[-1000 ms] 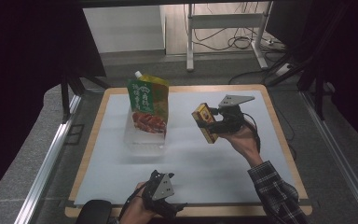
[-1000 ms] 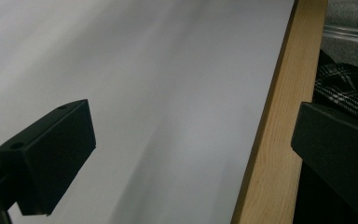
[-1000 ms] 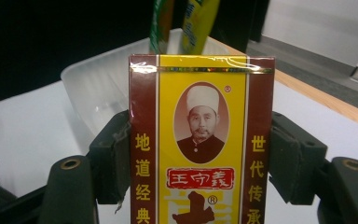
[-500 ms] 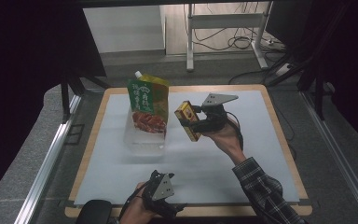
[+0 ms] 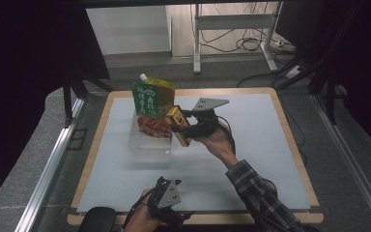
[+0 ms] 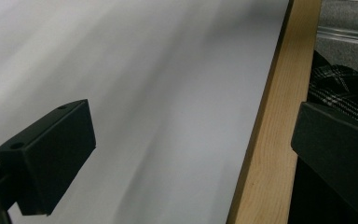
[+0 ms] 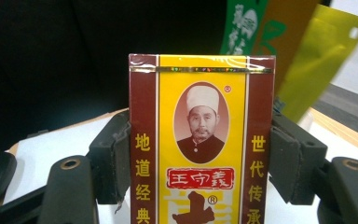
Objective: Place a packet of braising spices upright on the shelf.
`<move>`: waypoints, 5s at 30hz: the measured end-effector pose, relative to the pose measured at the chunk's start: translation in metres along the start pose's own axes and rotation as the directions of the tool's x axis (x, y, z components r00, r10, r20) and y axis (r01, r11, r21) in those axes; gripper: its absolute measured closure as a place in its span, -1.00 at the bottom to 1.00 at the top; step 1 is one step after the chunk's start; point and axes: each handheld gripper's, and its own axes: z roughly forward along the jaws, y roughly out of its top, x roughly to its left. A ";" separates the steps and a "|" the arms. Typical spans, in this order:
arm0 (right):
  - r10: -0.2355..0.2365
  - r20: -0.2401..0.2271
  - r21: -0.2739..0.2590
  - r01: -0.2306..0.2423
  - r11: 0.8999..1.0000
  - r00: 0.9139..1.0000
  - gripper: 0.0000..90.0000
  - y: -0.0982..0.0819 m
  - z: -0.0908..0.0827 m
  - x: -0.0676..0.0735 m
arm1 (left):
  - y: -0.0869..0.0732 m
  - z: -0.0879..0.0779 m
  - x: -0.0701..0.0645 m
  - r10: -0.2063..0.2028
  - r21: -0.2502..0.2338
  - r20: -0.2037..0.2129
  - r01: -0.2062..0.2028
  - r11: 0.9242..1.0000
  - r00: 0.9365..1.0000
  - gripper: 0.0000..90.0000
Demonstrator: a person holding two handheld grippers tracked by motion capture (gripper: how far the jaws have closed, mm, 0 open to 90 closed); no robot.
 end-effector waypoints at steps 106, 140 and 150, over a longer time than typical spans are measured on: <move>-0.017 -0.014 0.086 0.019 0.996 1.000 -0.66 -0.046 0.082 0.021 | 0.001 0.001 -0.003 0.031 0.006 0.015 -0.031 0.999 0.999 -1.00; -0.018 0.018 0.187 0.014 0.982 1.000 -0.87 -0.045 0.028 0.020 | 0.001 -0.003 0.001 -0.015 -0.032 -0.009 0.015 0.999 1.000 -1.00; 0.020 0.032 0.210 -0.027 0.977 0.999 -0.88 -0.057 -0.002 0.014 | 0.001 -0.002 0.001 -0.016 -0.029 -0.012 0.016 0.999 1.000 -1.00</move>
